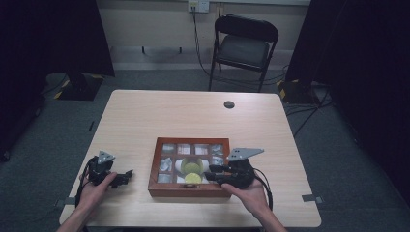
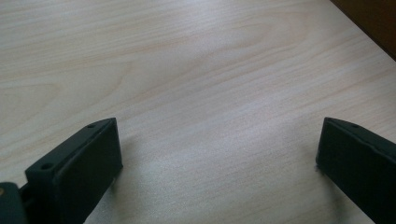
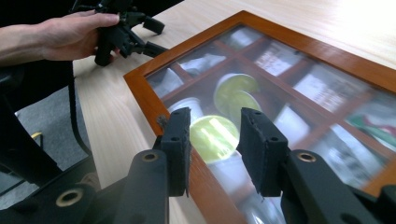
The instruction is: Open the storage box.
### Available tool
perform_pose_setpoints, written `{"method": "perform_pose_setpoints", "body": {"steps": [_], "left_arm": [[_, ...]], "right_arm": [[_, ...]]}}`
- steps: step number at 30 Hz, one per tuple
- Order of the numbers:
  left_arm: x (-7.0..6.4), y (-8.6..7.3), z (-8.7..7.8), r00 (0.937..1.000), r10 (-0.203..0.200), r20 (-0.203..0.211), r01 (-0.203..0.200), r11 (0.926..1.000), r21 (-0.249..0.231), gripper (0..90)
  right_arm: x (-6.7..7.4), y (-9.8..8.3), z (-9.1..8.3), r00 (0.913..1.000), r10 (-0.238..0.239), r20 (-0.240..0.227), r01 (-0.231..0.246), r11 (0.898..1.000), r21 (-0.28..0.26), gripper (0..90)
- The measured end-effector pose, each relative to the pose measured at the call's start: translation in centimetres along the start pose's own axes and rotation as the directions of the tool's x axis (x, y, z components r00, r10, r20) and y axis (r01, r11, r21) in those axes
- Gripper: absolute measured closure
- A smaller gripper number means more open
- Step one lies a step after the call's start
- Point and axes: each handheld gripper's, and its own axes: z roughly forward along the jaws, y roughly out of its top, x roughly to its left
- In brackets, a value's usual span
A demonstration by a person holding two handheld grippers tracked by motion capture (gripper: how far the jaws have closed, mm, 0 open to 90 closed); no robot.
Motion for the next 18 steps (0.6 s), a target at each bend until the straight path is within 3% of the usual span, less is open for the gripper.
{"method": "perform_pose_setpoints", "body": {"steps": [9, 12, 18], "left_arm": [[0.0, 0.0, 0.0, 1.0000, 0.001, 0.001, -0.001, 1.0000, 0.000, 0.0], [0.1, 0.0, -0.1, 0.9999, 0.006, 0.013, -0.006, 1.0000, 0.001, 0.0], [0.1, -0.1, 0.0, 0.9999, 0.011, 0.007, -0.011, 0.9999, -0.003, 0.0]], "right_arm": [[0.9, 0.7, 2.7, 0.9966, -0.033, -0.075, 0.034, 0.999, 0.017, 70.7], [1.4, 0.6, 3.3, 0.9943, -0.057, -0.090, 0.061, 0.997, 0.044, 72.5], [1.6, -0.3, 4.5, 0.9933, -0.051, -0.104, 0.060, 0.995, 0.083, 76.1]]}}
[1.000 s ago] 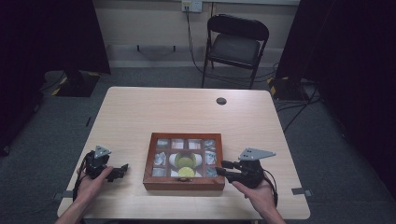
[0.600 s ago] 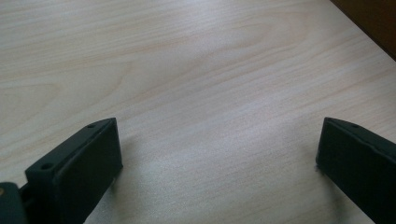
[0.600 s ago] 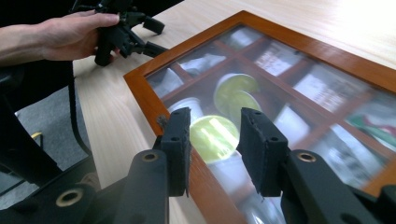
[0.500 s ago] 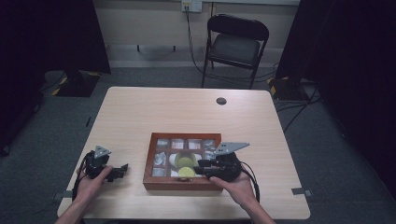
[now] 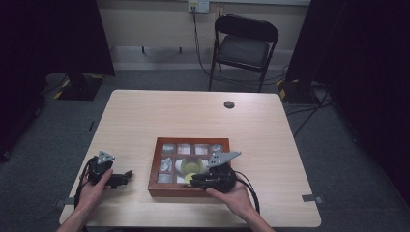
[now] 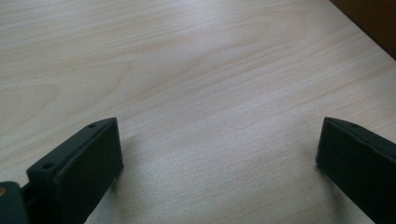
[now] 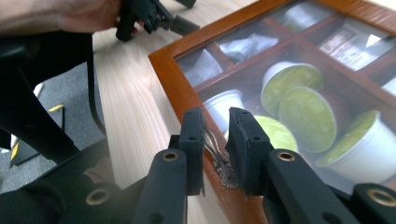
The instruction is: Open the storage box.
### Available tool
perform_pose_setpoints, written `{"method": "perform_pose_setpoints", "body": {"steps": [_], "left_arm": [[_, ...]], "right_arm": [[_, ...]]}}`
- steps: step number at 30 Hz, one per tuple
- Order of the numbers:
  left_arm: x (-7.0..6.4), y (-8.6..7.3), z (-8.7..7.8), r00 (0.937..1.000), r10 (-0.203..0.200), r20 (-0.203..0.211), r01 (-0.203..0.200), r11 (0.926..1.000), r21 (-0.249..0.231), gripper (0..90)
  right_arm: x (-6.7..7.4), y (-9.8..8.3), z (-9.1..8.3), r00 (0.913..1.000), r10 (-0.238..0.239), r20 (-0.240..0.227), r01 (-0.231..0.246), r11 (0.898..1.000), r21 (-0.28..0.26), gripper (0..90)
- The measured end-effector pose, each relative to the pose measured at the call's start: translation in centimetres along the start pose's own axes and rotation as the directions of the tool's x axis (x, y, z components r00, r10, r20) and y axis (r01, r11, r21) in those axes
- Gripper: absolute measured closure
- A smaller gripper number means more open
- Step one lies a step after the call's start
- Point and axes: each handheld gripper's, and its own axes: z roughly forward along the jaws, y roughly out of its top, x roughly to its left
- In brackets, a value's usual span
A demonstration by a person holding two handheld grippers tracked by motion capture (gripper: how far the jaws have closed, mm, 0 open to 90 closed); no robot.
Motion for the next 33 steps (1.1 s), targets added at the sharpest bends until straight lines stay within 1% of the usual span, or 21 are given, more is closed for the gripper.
{"method": "perform_pose_setpoints", "body": {"steps": [4, 6, 9, 13, 17, 20, 23, 29, 33], "left_arm": [[0.0, 0.0, 0.0, 1.0000, 0.001, 0.000, -0.001, 1.0000, 0.000, 0.0], [0.0, 0.0, 0.0, 1.0000, 0.001, 0.000, -0.001, 1.0000, 0.000, 0.0], [0.0, 0.0, 0.0, 1.0000, 0.001, 0.000, -0.001, 1.0000, 0.000, 0.0], [0.0, 0.0, 0.0, 1.0000, 0.001, 0.000, -0.001, 1.0000, 0.000, 0.0], [0.0, 0.0, 0.0, 1.0000, 0.001, -0.001, -0.001, 1.0000, 0.000, 0.0], [0.0, 0.0, 0.0, 1.0000, 0.002, -0.001, -0.002, 1.0000, 0.000, 0.0], [0.0, 0.0, 0.0, 1.0000, 0.001, -0.001, -0.001, 1.0000, -0.001, 0.0], [0.0, 0.0, 0.0, 1.0000, 0.001, -0.001, -0.001, 1.0000, 0.000, 0.0], [0.0, 0.0, 0.0, 1.0000, 0.001, -0.001, -0.001, 1.0000, 0.000, 0.0]], "right_arm": [[0.3, 0.1, 0.8, 0.9998, -0.016, -0.012, 0.017, 1.000, 0.014, 76.9], [0.4, 0.1, 1.1, 0.9996, -0.029, -0.008, 0.029, 0.999, 0.027, 77.8], [0.4, 0.0, 1.4, 0.9991, -0.043, 0.005, 0.043, 0.999, 0.032, 80.0], [0.4, -0.1, 1.8, 0.9984, -0.055, 0.011, 0.055, 0.997, 0.049, 79.7], [0.3, -0.3, 1.9, 0.9987, -0.050, 0.001, 0.050, 0.998, 0.047, 79.8], [0.5, -0.5, 2.1, 0.9969, -0.078, 0.012, 0.077, 0.996, 0.035, 79.8], [0.5, -0.6, 2.1, 0.9971, -0.075, 0.012, 0.074, 0.997, 0.030, 80.0], [0.5, -0.3, 2.0, 0.9954, -0.094, 0.014, 0.094, 0.995, 0.043, 80.5], [0.5, -0.3, 2.0, 0.9958, -0.091, 0.010, 0.090, 0.995, 0.047, 80.5]]}}
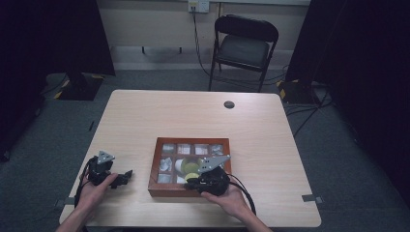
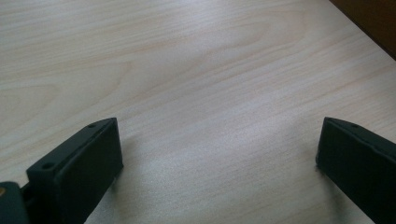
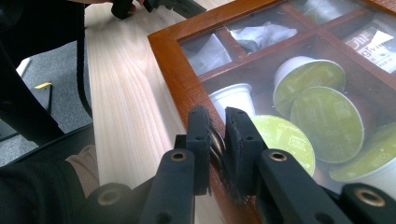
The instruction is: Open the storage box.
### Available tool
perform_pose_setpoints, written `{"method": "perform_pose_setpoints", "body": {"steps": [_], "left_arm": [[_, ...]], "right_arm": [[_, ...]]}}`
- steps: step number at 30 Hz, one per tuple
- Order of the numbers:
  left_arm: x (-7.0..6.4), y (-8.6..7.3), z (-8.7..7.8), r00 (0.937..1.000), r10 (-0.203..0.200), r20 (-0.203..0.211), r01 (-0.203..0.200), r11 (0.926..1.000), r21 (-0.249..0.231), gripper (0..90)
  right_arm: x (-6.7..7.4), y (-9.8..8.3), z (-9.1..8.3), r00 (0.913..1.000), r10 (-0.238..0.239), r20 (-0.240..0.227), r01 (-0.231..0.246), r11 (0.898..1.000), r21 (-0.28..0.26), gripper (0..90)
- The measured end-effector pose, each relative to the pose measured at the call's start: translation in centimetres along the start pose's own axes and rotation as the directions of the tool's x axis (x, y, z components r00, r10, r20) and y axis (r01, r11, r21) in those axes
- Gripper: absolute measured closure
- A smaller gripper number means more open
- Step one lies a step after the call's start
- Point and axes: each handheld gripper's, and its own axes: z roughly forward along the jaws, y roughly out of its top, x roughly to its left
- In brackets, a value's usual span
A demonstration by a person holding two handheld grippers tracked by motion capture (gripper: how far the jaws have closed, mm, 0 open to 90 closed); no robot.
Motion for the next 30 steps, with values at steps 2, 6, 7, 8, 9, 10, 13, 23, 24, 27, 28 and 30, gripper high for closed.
{"method": "perform_pose_setpoints", "body": {"steps": [2, 6, 7, 8, 9, 10, 13, 23, 24, 27, 28, 30], "left_arm": [[0.0, 0.0, 0.0, 1.0000, 0.001, 0.002, -0.001, 1.0000, 0.003, 0.0], [0.0, 0.0, 0.0, 1.0000, 0.001, 0.003, -0.001, 1.0000, 0.004, 0.0], [0.0, 0.0, -0.1, 1.0000, 0.002, 0.004, -0.002, 1.0000, 0.006, 0.0], [0.0, 0.0, -0.1, 1.0000, 0.002, 0.005, -0.002, 1.0000, 0.006, 0.0], [0.0, 0.0, -0.1, 1.0000, 0.002, 0.005, -0.002, 1.0000, 0.006, 0.0], [0.0, 0.0, -0.1, 1.0000, 0.001, 0.004, -0.001, 1.0000, 0.006, 0.0], [0.0, 0.0, -0.1, 1.0000, 0.002, 0.005, -0.002, 1.0000, 0.006, 0.0], [0.0, 0.0, 0.0, 1.0000, 0.001, 0.004, -0.001, 1.0000, 0.006, 0.0], [0.0, 0.0, 0.0, 1.0000, 0.001, 0.005, -0.001, 1.0000, 0.006, 0.0], [0.0, 0.0, 0.0, 1.0000, 0.001, 0.005, -0.001, 1.0000, 0.006, 0.0], [0.0, 0.0, 0.0, 1.0000, 0.000, 0.005, -0.001, 1.0000, 0.006, 0.0], [0.0, 0.0, -0.1, 1.0000, 0.002, 0.005, -0.002, 1.0000, 0.006, 0.0]], "right_arm": [[0.0, 0.1, 0.0, 1.0000, 0.001, 0.000, -0.001, 1.000, -0.001, 80.5], [0.0, 0.2, -0.1, 1.0000, 0.002, 0.000, -0.002, 1.000, 0.000, 80.6], [0.0, 0.2, -0.2, 1.0000, 0.005, -0.002, -0.005, 1.000, -0.001, 80.6], [0.0, 0.2, -0.2, 1.0000, 0.007, -0.003, -0.007, 1.000, -0.002, 80.6], [0.0, 0.2, -0.2, 1.0000, 0.007, -0.003, -0.007, 1.000, -0.002, 80.6], [-0.1, 0.3, -0.3, 1.0000, 0.007, -0.006, -0.007, 1.000, -0.010, 80.7], [-0.1, 0.4, -0.5, 0.9999, 0.009, -0.014, -0.009, 1.000, -0.024, 80.8], [-0.1, 1.0, -1.1, 0.9997, 0.019, -0.014, -0.020, 0.999, -0.041, 80.7], [-0.1, 1.1, -1.2, 0.9997, 0.021, -0.014, -0.022, 0.999, -0.046, 80.7], [-0.2, 1.3, -1.5, 0.9995, 0.027, -0.017, -0.028, 0.998, -0.061, 80.7], [-0.2, 1.4, -1.6, 0.9994, 0.030, -0.019, -0.032, 0.998, -0.063, 80.7], [-0.2, 1.6, -1.7, 0.9992, 0.035, -0.018, -0.036, 0.997, -0.069, 80.7]]}}
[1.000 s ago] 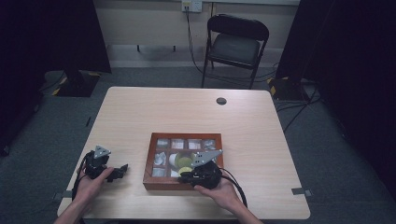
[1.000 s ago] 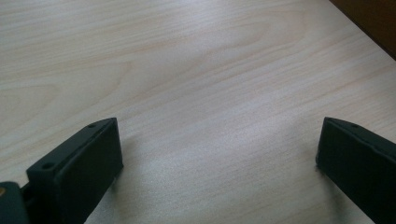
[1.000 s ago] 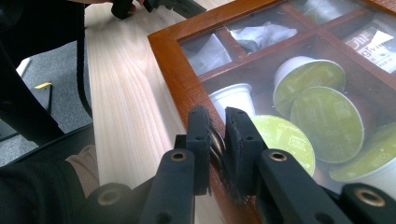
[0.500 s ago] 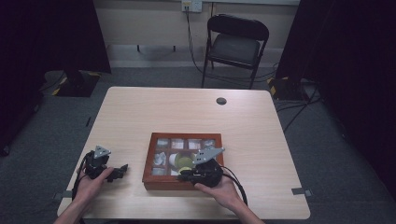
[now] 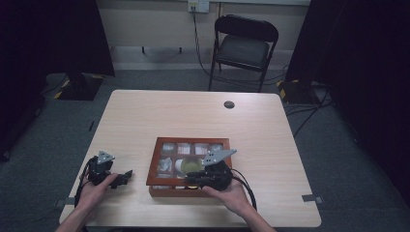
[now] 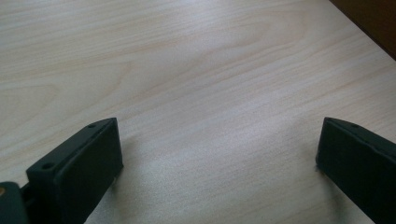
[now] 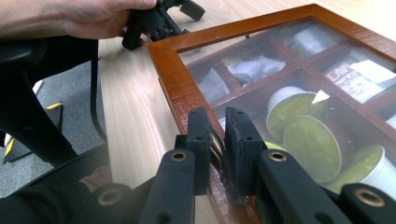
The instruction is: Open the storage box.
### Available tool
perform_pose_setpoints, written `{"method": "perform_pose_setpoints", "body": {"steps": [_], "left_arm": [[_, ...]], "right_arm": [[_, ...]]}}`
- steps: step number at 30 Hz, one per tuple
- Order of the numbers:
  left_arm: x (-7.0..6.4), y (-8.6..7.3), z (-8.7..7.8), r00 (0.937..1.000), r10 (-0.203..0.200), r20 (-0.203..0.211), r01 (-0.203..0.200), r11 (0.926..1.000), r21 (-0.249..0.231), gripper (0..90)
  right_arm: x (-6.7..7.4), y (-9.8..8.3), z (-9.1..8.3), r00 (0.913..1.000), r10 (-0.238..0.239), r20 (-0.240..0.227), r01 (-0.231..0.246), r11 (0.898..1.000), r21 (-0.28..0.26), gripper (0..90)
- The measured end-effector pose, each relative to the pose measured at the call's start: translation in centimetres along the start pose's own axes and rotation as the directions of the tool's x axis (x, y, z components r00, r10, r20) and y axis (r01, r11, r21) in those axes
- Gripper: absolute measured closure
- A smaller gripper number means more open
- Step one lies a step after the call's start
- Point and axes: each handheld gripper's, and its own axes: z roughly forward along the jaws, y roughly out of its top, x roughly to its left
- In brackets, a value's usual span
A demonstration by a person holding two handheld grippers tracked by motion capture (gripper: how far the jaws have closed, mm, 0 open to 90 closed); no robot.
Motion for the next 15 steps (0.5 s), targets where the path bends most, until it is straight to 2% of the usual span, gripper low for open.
{"method": "perform_pose_setpoints", "body": {"steps": [15], "left_arm": [[0.00, 0.00, 0.00, 1.0000, 0.000, 0.000, 0.000, 1.0000, 0.000, 0.0]], "right_arm": [[-0.26, 0.65, -0.50, 0.9998, 0.018, -0.011, -0.018, 1.000, -0.010, 80.7]]}}
